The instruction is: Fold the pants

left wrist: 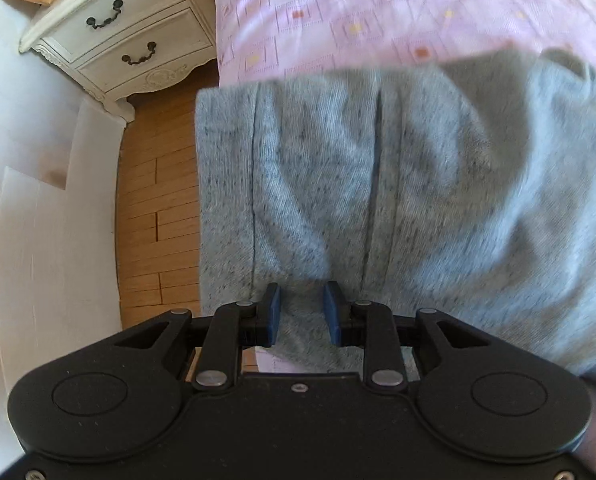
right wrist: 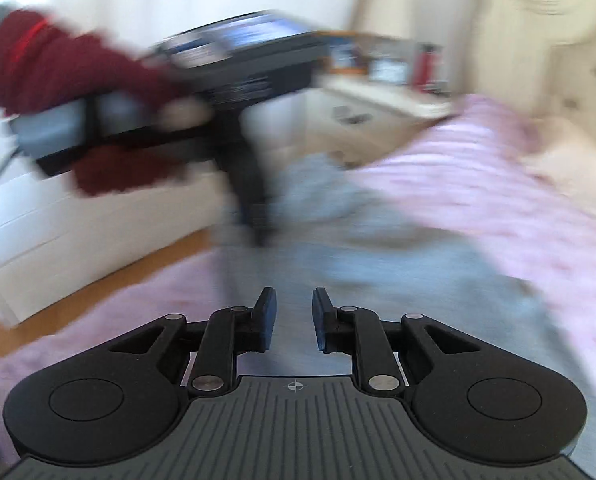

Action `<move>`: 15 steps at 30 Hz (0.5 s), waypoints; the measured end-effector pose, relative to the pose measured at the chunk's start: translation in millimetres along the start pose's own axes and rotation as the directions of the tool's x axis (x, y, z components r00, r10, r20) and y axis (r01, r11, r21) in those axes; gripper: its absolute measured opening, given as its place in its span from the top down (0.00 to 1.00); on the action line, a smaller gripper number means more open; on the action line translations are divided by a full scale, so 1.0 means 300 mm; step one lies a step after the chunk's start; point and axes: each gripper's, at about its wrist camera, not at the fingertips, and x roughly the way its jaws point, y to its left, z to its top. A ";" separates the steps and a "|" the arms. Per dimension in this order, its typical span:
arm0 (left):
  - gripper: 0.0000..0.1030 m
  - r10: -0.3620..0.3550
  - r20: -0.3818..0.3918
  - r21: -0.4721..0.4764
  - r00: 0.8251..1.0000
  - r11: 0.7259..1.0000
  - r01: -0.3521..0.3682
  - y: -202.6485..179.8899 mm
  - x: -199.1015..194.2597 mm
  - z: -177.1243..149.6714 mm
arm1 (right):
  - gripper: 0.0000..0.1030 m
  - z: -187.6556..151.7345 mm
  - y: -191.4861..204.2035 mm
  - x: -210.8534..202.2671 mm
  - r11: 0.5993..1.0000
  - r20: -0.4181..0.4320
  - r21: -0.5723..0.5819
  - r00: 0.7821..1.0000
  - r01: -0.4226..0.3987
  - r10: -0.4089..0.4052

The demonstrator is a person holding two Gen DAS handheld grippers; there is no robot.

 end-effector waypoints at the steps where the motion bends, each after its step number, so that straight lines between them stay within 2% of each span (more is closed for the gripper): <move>1: 0.65 0.010 0.008 0.014 1.000 1.000 -0.010 -0.006 -0.005 -0.005 | 0.81 -0.015 -0.032 -0.011 0.997 0.002 0.016 0.997 0.071 -0.071; 3: 0.65 0.035 0.004 0.049 0.999 0.998 -0.035 -0.025 -0.006 -0.006 | 0.81 -0.050 -0.084 -0.018 0.977 -0.030 0.049 0.978 0.209 -0.208; 5: 0.65 0.051 -0.003 0.051 0.999 0.997 -0.050 -0.035 -0.006 -0.010 | 0.81 -0.092 -0.116 -0.009 0.953 -0.101 0.069 0.953 0.294 -0.286; 7: 0.65 0.063 -0.017 0.053 0.998 0.997 -0.062 -0.039 -0.006 -0.014 | 0.81 -0.137 -0.130 -0.001 0.957 -0.177 0.101 0.952 0.272 -0.252; 8: 0.65 0.067 -0.024 0.055 0.997 0.996 -0.065 -0.039 -0.006 -0.018 | 0.81 -0.158 -0.136 0.007 0.964 -0.225 0.134 0.955 0.228 -0.195; 9: 0.66 0.073 -0.035 0.058 0.997 0.996 -0.071 -0.043 -0.003 -0.014 | 0.81 -0.177 -0.134 0.002 0.967 -0.237 0.165 0.959 0.195 -0.153; 11: 0.69 0.081 -0.050 0.048 0.995 0.996 -0.078 -0.044 -0.012 -0.017 | 0.81 -0.194 -0.103 -0.023 0.970 -0.231 0.161 0.962 0.185 -0.145; 13: 0.71 0.091 0.003 0.038 0.996 0.995 -0.091 -0.064 -0.056 -0.023 | 0.81 -0.194 -0.085 -0.029 0.973 -0.248 0.155 0.960 0.169 -0.127; 15: 0.70 0.087 0.097 0.047 0.991 0.995 -0.092 -0.107 -0.122 -0.016 | 0.81 -0.194 -0.071 -0.034 0.974 -0.265 0.178 0.960 0.139 -0.089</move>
